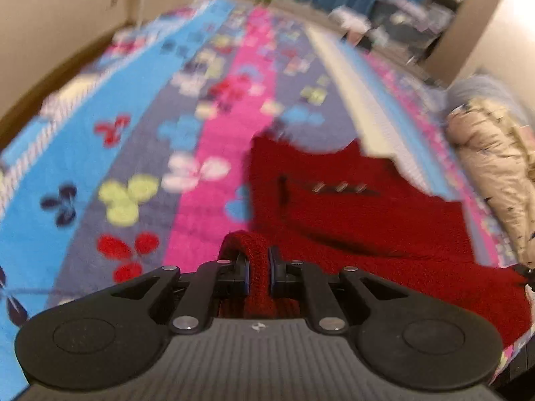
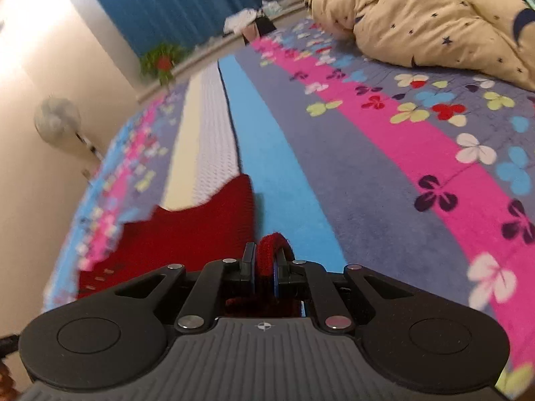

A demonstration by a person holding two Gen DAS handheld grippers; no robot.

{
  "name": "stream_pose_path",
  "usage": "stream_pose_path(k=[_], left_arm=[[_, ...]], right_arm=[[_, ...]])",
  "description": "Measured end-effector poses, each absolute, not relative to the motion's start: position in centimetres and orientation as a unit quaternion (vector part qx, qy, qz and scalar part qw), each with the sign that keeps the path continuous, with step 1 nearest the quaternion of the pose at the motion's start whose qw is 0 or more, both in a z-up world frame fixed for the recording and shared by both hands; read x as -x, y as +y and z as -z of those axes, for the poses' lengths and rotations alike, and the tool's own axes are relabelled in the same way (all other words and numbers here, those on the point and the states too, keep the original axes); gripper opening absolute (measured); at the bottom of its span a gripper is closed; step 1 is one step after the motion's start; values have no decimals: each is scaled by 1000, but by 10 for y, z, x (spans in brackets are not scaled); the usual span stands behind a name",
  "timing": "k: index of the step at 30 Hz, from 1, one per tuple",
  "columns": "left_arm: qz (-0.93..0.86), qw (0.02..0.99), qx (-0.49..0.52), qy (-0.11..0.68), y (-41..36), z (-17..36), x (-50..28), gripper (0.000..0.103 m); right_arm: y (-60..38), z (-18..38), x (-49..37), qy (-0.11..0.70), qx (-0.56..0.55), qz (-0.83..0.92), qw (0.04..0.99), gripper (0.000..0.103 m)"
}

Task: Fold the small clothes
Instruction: 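Lift the hem with both tools and fold it toward the collar, then release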

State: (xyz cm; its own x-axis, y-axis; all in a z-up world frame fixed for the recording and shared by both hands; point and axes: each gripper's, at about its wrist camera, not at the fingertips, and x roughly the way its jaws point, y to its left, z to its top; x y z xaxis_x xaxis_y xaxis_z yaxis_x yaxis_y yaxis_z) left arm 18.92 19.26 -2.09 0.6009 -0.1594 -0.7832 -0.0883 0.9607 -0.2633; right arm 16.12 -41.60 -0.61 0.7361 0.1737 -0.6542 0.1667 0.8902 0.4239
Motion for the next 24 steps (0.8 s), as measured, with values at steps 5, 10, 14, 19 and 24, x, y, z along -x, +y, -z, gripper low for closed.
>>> stream_pose_path(k=[5, 10, 14, 19, 24], left_arm=[[-12, 880, 146, 452, 199, 31, -202, 37], [-14, 881, 167, 443, 208, 29, -199, 40], [-31, 884, 179, 430, 212, 19, -189, 48], [-73, 883, 184, 426, 236, 17, -180, 54], [-99, 883, 146, 434, 252, 18, -168, 56]], right_arm=[[-391, 24, -181, 392, -177, 18, 902, 11], [-388, 25, -185, 396, -180, 25, 900, 12], [-398, 18, -181, 376, -191, 40, 906, 19], [-415, 4, -166, 316, -161, 83, 931, 22], [-441, 6, -154, 314, -167, 86, 930, 30]])
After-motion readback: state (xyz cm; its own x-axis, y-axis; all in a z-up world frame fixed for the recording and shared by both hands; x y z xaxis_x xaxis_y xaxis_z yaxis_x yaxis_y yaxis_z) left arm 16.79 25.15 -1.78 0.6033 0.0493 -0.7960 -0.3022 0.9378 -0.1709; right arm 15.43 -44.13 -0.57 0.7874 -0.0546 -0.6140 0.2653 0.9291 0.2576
